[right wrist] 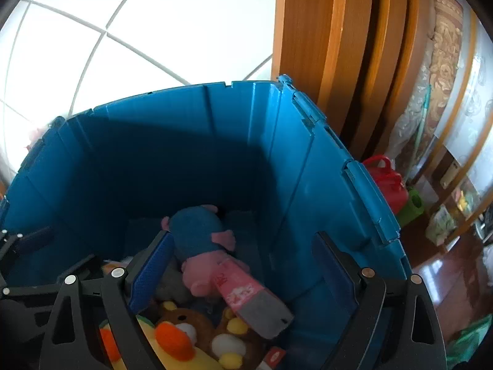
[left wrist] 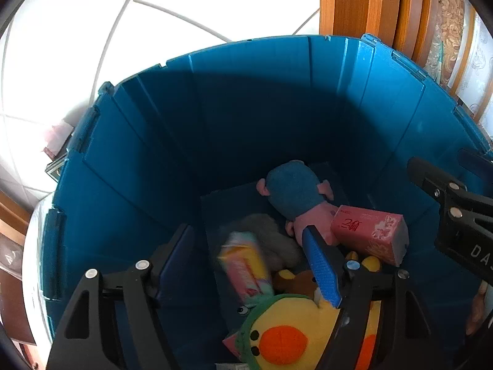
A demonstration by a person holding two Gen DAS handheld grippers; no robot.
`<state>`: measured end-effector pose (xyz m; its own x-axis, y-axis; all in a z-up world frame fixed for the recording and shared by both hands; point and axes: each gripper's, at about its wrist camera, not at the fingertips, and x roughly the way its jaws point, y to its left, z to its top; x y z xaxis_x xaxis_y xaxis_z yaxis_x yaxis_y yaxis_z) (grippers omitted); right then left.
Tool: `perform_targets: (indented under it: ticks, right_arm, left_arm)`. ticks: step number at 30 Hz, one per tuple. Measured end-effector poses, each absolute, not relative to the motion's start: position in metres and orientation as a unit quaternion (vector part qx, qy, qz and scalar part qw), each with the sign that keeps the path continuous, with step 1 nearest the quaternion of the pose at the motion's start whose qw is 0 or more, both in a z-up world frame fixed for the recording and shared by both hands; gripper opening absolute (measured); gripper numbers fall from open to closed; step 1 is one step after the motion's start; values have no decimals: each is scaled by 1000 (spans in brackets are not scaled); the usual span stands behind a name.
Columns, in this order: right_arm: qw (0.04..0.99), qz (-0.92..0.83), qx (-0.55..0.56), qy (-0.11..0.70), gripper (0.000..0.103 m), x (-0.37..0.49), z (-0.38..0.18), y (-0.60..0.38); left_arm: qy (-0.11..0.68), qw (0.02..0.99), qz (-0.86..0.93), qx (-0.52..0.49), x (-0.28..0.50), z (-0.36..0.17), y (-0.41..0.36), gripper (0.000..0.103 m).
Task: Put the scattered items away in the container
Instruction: 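Lower both tools into the crate and open them to drop the packs, then move both tools out of the crate back to the pile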
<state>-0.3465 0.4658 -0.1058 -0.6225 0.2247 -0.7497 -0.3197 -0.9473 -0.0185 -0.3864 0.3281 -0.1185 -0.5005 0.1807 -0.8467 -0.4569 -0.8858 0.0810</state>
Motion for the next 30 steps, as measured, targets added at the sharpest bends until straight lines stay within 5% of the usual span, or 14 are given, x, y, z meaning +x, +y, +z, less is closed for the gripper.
perform_targets:
  ticks: [22,30]
  right_arm:
    - [150,875,-457,54,98,-351,-116,465]
    - [131,891,-429,66,102,-330,-82,458]
  left_arm:
    - [159,187,830,-500,-370,-125,323,73]
    - [111,205,861,-452,-327,-65,285,73]
